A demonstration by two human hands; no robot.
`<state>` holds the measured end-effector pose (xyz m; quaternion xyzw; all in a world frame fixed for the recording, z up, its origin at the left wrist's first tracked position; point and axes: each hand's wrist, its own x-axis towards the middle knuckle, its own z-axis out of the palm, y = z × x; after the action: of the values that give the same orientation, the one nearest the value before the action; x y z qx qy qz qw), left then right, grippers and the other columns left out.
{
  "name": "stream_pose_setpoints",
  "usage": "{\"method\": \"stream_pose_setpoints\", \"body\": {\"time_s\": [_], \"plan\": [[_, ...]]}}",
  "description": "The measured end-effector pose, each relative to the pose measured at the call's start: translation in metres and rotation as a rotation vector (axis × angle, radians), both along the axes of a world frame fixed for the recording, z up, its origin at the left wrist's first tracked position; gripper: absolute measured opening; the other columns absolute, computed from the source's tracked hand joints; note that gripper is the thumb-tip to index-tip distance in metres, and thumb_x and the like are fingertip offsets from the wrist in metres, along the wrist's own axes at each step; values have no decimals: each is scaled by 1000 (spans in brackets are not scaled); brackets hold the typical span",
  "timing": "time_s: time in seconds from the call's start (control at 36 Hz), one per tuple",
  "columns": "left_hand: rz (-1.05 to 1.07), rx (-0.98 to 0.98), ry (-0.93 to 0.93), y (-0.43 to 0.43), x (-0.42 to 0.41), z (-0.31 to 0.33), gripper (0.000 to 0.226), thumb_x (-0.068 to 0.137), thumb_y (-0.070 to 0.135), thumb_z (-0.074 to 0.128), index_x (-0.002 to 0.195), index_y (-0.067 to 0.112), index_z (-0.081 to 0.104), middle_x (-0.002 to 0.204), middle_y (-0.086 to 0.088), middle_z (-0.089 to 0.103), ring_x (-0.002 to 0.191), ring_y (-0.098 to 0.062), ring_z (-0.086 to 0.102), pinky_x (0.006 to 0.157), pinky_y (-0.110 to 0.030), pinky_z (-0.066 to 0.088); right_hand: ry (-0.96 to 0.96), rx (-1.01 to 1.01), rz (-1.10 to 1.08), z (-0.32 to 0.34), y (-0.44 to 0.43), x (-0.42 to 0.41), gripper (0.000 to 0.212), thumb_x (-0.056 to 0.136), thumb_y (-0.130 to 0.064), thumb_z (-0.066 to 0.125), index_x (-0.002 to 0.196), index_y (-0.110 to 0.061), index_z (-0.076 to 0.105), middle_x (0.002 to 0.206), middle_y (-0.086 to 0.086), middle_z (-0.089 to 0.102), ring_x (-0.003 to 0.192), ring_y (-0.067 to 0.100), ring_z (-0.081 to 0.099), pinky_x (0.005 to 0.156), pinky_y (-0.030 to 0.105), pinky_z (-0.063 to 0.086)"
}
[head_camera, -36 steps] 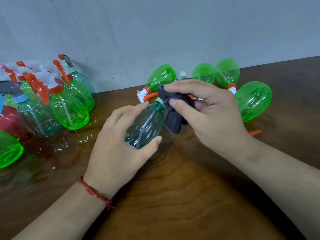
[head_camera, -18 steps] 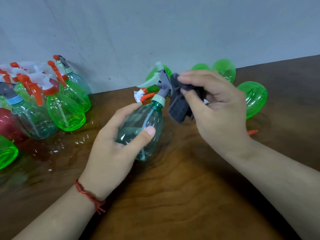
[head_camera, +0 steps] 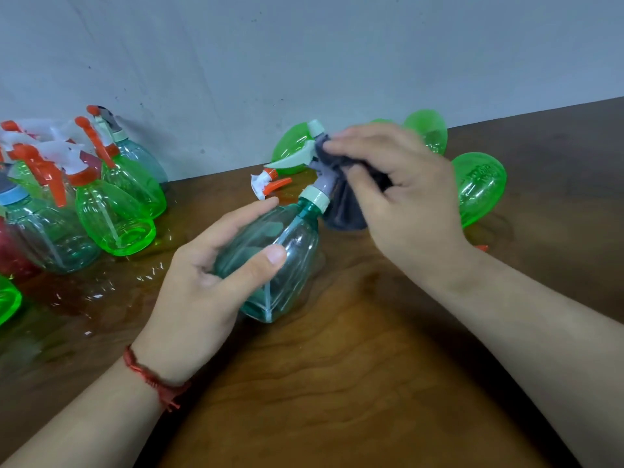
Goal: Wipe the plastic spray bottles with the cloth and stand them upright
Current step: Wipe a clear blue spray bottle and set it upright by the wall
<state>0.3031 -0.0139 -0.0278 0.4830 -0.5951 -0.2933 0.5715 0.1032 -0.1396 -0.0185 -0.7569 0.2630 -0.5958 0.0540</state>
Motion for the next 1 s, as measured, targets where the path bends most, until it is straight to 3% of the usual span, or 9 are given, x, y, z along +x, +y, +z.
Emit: {"method": "stream_pose_setpoints", "body": {"time_s": [0.08,0.22,0.33,0.42,0.53,0.67,0.75,0.89,1.0], "plan": [[-12,12,3,2,1,-1,49,87,17,72,136,19,69,125,9,78,113,-8,75,88,-15,57,-53,76,45,1,1,0,31,95,7,65,114,-10,81,119,2,74,116,12,68,104,33,53],[41,20,15,-1,6,-2,49,88,19,73,137,21,70,127,8,77,117,-11,74,91,-18,57,126,65,177,-8,8,12,32,94,8,67,111,-13,83,118,-5,77,113,12,69,99,42,54],[-4,48,27,-2,5,-1,48,86,22,82,134,26,73,126,7,78,114,-12,75,89,-19,57,-44,81,78,-4,0,5,30,95,7,66,114,-10,81,119,1,75,116,11,68,105,37,53],[-52,88,59,-1,7,-3,47,87,28,84,133,34,75,129,1,77,117,-20,75,90,-25,59,-176,249,142,-1,-4,1,28,98,4,66,117,-11,79,119,1,75,116,7,68,104,24,51],[-46,80,79,-1,11,-3,50,84,35,81,133,35,74,131,-1,76,117,-23,75,89,-29,60,-333,543,425,0,-5,6,30,102,3,63,121,-17,75,122,-3,78,119,12,71,107,33,55],[-13,73,239,-4,16,-3,42,90,24,69,132,28,75,132,-5,75,113,-25,76,83,-32,62,-324,683,517,-6,-8,8,28,98,8,65,110,-15,76,103,-9,80,98,4,73,90,20,55],[-8,76,224,-5,18,-2,44,91,21,67,133,27,74,132,-6,75,113,-27,75,84,-33,62,-362,684,498,-5,-10,6,26,97,8,67,109,-13,77,100,-6,80,94,5,73,88,21,55],[-76,106,150,-3,16,-3,49,86,25,75,135,27,74,132,-8,75,116,-28,75,88,-32,61,-447,627,503,-5,-8,6,27,101,3,66,118,-15,76,116,-3,80,112,12,73,104,33,56],[-41,83,220,-4,19,-5,45,90,21,70,135,23,73,133,-9,74,117,-31,74,89,-36,63,-346,674,499,-7,-8,6,26,100,6,65,114,-13,77,107,-8,80,100,3,72,91,21,54]]}}
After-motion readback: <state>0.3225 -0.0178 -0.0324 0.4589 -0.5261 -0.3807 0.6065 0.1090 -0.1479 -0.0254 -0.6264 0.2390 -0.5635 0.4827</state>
